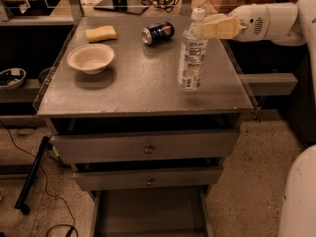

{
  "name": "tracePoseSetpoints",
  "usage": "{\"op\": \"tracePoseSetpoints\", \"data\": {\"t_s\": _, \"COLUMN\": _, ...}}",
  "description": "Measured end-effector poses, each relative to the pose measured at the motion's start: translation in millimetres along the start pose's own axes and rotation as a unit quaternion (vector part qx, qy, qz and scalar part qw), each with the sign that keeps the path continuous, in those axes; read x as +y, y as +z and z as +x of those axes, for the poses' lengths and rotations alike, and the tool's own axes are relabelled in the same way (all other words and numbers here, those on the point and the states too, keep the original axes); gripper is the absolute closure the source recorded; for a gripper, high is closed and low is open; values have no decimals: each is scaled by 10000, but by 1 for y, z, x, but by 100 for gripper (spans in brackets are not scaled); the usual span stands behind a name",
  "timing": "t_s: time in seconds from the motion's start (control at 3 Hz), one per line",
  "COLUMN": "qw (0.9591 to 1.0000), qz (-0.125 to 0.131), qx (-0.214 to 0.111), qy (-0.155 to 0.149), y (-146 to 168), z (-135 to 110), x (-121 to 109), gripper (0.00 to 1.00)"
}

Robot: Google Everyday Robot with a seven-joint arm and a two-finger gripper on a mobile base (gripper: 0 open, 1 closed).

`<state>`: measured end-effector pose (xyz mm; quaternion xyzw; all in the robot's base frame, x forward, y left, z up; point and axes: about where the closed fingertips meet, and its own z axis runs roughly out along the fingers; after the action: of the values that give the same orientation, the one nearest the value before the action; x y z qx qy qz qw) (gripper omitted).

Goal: Pick blue plastic bottle from bottom drawer and place on counter

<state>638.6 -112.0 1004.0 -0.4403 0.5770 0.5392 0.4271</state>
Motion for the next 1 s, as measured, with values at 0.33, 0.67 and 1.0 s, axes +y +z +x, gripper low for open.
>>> {"op": "tracePoseSetpoints", "data": {"t_s": 0.33, "qw": 9999, "qz": 18, "qx": -171, "qy": -14, "y": 2, "z": 3, "x": -4, "gripper": 100}}
{"op": "tracePoseSetpoints", "data": {"t_s": 0.67, "qw": 9988, "qz": 112, "qx": -479, "qy": -22, "y": 11, "z": 39, "x": -2, "gripper": 100}}
{"op": "tracePoseSetpoints", "data": {"t_s": 1.0, "qw": 9985, "qz": 126, "qx": -526, "qy": -4, "y": 10, "z": 41, "x": -2, "gripper": 100}}
